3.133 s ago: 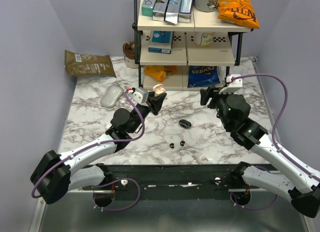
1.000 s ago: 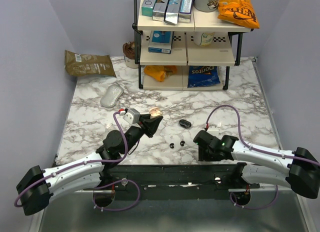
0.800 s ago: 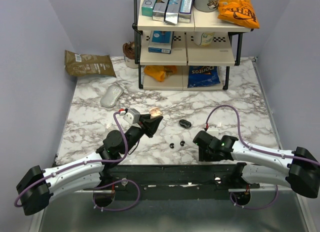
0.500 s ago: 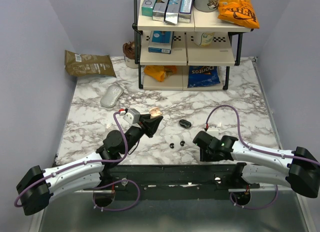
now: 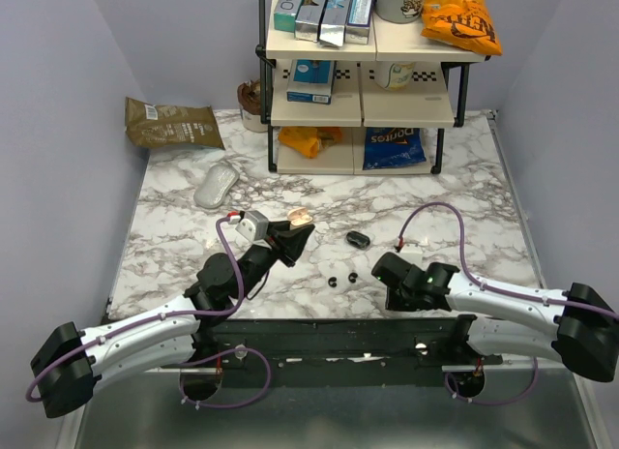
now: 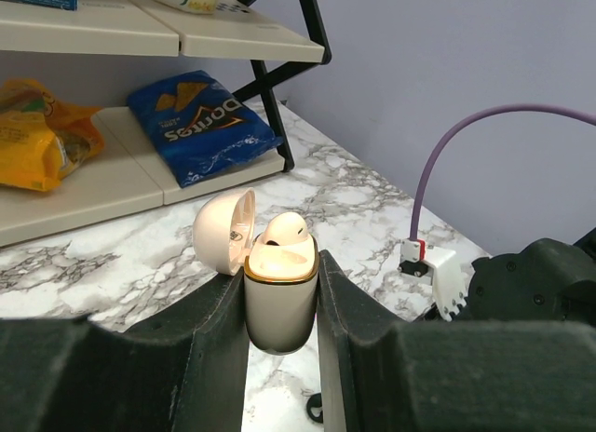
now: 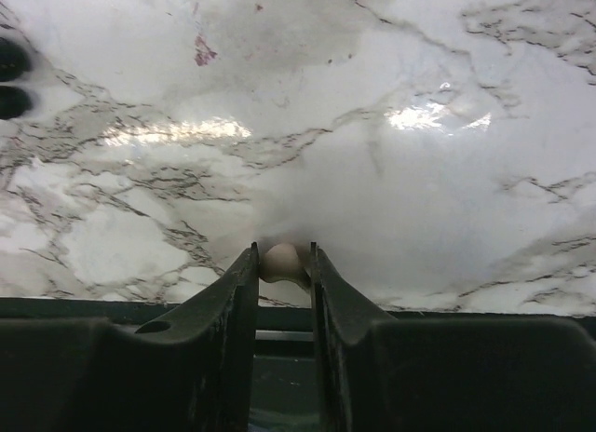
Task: Insert the wireless bluetooth earbuds into the charging case
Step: Pick up the earbud from the center of the board.
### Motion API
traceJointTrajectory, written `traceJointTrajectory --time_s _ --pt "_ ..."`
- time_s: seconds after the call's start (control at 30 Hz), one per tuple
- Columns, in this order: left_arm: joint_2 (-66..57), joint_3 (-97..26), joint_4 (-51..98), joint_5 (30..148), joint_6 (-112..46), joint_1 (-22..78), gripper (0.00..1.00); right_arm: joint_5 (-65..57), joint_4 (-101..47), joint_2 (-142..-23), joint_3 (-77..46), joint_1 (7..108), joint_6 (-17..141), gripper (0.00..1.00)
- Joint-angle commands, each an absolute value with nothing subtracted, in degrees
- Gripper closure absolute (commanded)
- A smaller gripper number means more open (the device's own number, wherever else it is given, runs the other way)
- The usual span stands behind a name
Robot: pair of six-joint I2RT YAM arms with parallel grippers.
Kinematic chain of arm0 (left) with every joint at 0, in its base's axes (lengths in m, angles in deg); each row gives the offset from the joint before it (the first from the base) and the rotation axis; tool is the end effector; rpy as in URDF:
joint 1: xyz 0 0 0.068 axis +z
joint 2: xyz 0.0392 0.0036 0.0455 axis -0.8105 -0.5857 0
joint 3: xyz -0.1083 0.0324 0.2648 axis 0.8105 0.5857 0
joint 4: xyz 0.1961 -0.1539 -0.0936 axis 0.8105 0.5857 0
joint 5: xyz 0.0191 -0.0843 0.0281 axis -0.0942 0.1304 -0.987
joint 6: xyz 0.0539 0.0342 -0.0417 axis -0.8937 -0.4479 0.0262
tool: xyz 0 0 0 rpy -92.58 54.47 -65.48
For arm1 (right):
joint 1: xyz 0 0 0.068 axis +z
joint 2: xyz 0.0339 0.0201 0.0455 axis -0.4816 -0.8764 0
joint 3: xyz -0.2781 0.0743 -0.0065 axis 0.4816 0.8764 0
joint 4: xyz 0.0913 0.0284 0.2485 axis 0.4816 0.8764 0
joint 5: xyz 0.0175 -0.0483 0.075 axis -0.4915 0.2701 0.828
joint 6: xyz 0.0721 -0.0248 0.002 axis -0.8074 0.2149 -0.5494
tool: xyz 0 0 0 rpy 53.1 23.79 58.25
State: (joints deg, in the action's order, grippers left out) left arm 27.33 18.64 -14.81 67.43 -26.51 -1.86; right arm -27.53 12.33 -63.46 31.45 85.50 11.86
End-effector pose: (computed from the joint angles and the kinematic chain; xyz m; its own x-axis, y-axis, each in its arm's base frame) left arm 0.1254 -0.1596 0.2849 -0.0819 -0.4204 -0.9037 0.6921 0.6284 -0.3550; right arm 0.1085 0.1330 0.1430 -0.9234 0.0630 -0.3787 0.0268 0.9946 0.1002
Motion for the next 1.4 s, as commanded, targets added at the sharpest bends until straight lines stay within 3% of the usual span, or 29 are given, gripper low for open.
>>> traceJointTrajectory --time_s 0.0,0.57,0.7,1.1,1.37 --pt "28.23 18.89 -13.98 66.23 -26.27 -2.19 1.00 -26.33 5.50 -65.49 33.00 86.27 7.87 0.71" --pt "29.37 18.89 -12.48 65.44 -26.71 -2.28 1.00 -31.51 2.25 -71.11 28.96 85.92 7.26 0.88" --pt "30.08 18.97 -11.95 65.00 -27.06 -2.28 1.00 -33.97 1.37 -70.42 26.67 85.92 7.70 0.99" --pt "29.03 18.28 -15.20 62.01 -30.92 -2.28 1.00 -40.57 -5.74 -57.95 18.24 85.92 23.94 1.00" --pt "21.48 14.06 -23.19 65.17 -36.98 -1.31 1.00 -36.46 -14.98 -53.27 6.92 86.01 42.67 0.99"
